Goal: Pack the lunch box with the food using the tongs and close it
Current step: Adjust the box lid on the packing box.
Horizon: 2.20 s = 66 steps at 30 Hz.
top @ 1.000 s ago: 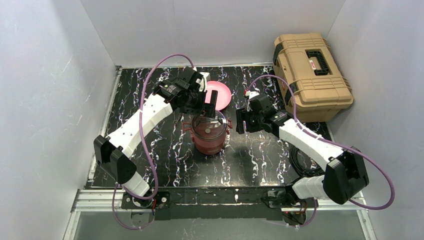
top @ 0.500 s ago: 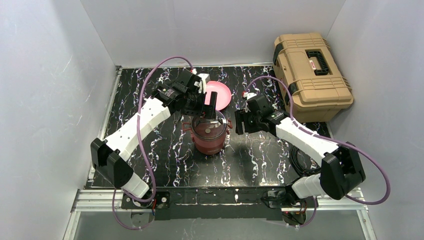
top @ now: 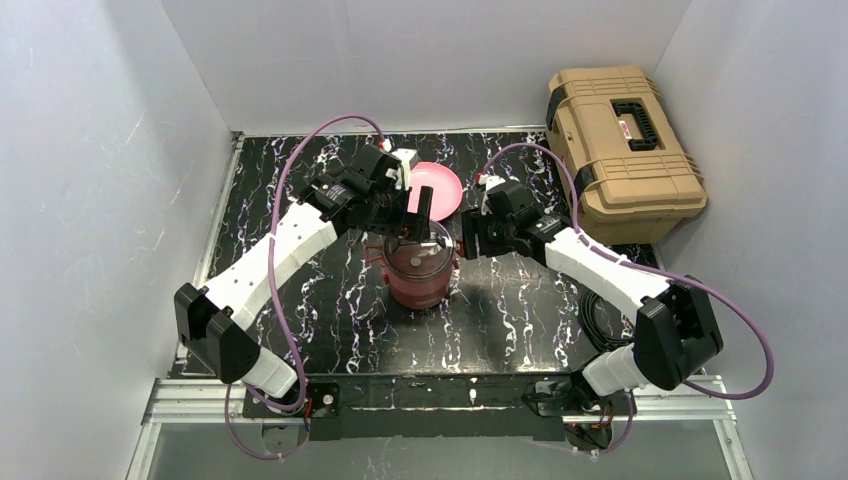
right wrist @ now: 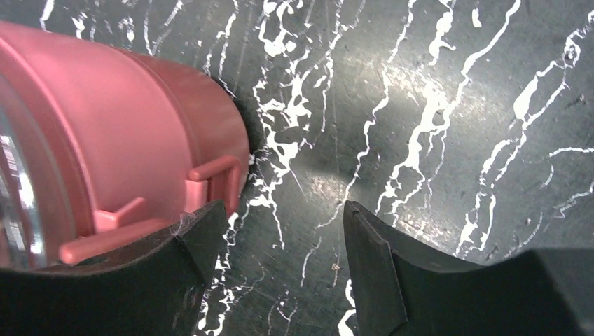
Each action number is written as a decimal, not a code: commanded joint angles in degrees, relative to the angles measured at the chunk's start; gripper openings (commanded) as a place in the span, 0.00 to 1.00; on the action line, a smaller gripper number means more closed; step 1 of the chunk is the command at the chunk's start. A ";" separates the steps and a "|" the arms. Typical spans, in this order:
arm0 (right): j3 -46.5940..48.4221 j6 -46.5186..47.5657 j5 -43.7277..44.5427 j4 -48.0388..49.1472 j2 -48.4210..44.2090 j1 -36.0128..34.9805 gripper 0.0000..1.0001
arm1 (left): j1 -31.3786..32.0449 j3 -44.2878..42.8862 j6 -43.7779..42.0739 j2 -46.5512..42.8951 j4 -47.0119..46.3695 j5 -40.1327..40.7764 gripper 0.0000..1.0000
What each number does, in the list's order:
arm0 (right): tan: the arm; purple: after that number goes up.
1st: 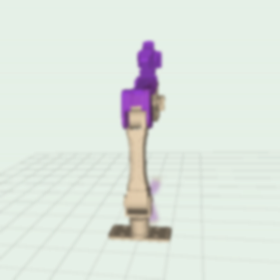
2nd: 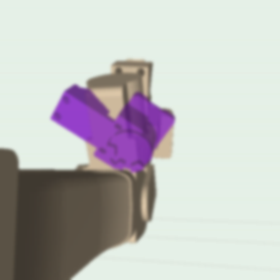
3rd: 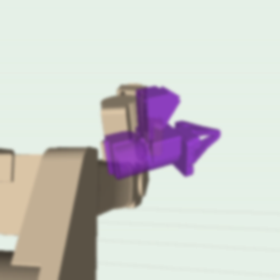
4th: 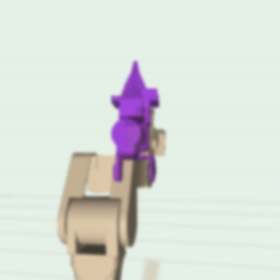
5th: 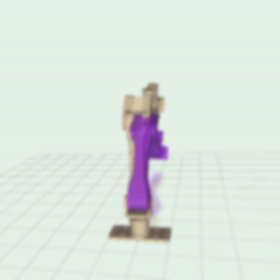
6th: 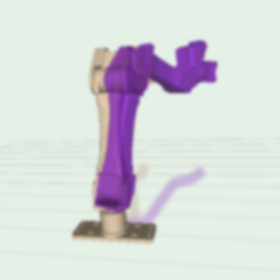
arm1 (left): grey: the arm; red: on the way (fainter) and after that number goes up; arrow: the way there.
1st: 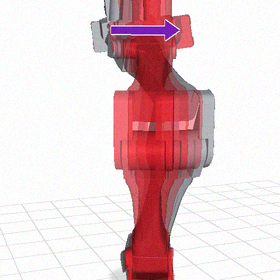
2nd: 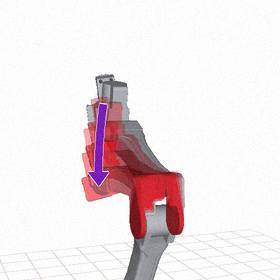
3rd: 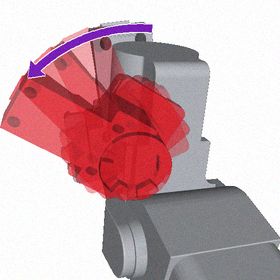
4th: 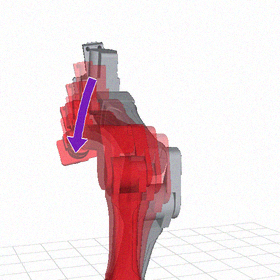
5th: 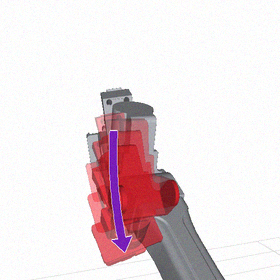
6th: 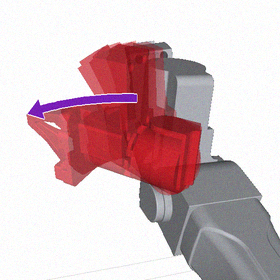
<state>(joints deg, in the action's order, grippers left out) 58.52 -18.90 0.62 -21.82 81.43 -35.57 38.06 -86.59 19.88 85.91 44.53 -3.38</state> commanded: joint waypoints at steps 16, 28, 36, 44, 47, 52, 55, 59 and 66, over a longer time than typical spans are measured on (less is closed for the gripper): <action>4.11 0.43 7.92 0.11 0.76 -2.26 0.73 | 0.67 4.40 -3.86 -0.78 8.02 8.23 0.91; -7.15 4.64 4.05 2.74 -15.55 -2.26 0.83 | 0.68 2.80 -4.57 -1.41 8.95 7.96 0.93; -4.27 8.21 -6.80 2.71 -13.87 -2.30 0.82 | 0.69 2.00 -4.54 -1.36 8.99 7.33 0.94; -5.39 7.63 -8.01 5.76 -13.60 -2.31 0.81 | 0.62 1.62 -4.58 -0.86 8.98 6.89 0.94; -7.13 5.57 -6.19 9.24 -12.86 -2.30 0.79 | 0.66 1.48 -4.41 -0.84 8.98 6.72 0.94; -8.28 4.92 -2.92 12.06 -11.77 -2.29 0.79 | 0.67 1.45 -4.32 -1.01 8.99 6.38 0.94; -7.88 5.00 -1.71 12.71 -11.15 -2.31 0.79 | 0.68 1.36 -4.36 -1.22 8.99 6.23 0.94; -7.74 5.01 -0.97 13.74 -10.47 -2.30 0.79 | 0.65 1.31 -4.32 -1.35 8.84 5.86 0.94; -7.28 5.01 1.29 14.23 -9.71 -2.31 0.78 | 0.68 1.33 -4.17 -1.97 8.68 5.44 0.94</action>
<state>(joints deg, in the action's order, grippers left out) 50.63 -13.61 -2.20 -11.66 71.33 -38.00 38.70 -86.11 18.00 84.51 44.45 0.64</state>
